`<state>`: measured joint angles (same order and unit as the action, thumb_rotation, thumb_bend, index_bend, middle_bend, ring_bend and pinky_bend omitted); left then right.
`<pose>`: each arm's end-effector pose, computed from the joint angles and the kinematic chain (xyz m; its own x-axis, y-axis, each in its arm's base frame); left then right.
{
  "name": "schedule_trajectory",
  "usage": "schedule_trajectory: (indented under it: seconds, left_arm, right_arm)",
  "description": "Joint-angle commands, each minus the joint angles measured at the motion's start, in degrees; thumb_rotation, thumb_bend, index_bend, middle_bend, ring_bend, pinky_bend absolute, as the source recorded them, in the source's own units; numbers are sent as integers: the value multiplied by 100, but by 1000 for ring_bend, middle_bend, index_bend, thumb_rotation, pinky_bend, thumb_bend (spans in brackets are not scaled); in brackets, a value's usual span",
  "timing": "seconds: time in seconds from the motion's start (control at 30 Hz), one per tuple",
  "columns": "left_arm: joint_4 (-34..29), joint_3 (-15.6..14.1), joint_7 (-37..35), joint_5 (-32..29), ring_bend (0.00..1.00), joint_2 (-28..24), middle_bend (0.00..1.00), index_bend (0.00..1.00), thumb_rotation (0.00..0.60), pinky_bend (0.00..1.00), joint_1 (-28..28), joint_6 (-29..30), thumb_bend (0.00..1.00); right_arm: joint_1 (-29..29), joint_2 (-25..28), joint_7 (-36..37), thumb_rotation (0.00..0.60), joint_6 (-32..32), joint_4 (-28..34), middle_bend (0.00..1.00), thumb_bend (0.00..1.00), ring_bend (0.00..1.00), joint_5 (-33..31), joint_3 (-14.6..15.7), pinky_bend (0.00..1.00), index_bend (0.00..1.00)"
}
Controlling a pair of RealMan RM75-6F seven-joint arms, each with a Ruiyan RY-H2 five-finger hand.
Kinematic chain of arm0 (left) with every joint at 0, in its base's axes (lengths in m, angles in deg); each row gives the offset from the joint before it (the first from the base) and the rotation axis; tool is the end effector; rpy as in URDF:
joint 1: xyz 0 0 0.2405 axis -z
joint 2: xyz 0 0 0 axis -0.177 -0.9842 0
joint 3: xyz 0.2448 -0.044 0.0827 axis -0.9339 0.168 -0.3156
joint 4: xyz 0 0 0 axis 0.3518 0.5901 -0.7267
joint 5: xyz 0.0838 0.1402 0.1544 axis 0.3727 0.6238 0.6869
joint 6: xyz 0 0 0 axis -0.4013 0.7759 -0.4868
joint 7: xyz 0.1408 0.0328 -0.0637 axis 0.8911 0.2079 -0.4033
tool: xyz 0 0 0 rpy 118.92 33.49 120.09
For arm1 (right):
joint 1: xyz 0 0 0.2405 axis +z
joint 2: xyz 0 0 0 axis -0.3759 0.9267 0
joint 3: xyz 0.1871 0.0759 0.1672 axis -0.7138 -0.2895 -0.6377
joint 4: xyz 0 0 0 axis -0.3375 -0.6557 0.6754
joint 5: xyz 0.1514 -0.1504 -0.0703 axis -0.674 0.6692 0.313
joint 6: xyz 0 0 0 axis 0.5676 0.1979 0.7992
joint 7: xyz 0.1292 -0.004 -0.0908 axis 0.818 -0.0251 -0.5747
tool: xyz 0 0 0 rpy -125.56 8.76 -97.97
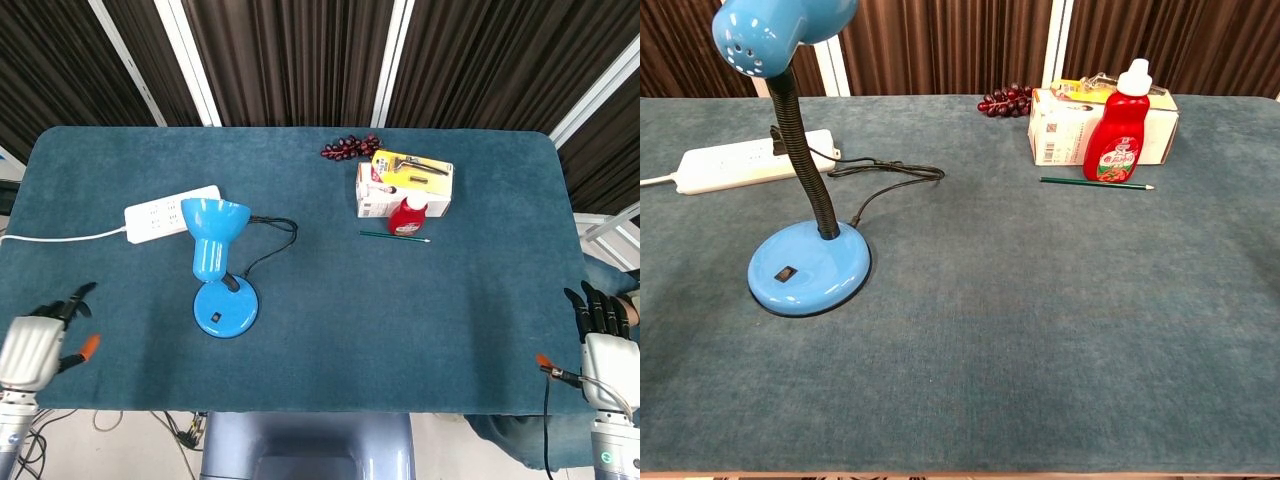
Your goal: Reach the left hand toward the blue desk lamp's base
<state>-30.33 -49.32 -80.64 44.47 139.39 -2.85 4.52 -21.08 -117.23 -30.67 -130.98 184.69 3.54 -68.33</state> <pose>-0.2927 0.1988 0.1111 0.4128 0.0391 0.9100 0.9008 -0.1657 -0.4015 -0.3064 -0.1881 0.1484 0.3510 0.0981 0.9312 -0.9319 0.1332 0.3373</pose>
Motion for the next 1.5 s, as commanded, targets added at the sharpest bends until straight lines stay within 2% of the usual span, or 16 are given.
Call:
schedule_trajectory:
  seconds: [0.03, 0.3, 0.73, 1.5]
  left_arm:
    - [145, -185, 21, 184, 676, 160, 669, 148, 600, 780, 244, -448, 506]
    - [161, -202, 353, -11, 731, 495, 733, 136, 600, 796, 785, -1545, 556]
    - [233, -124, 1055, -572, 739, 1045, 746, 99, 600, 798, 1288, -2545, 557]
    - [339, -226, 1367, -857, 740, 1356, 746, 87, 600, 798, 1481, -2725, 557]
  right_arm:
    - [-5, 5, 9, 600, -13, 5, 51, 141, 34, 2, -4, 0, 121]
    - [-20, 36, 48, 600, -43, 23, 51, 140, 34, -20, -30, 0, 121]
    - [-42, 99, 155, 600, -83, 55, 51, 139, 34, -76, -87, 0, 121]
    - [-28, 86, 143, 600, -61, 57, 51, 140, 35, -131, -113, 0, 121]
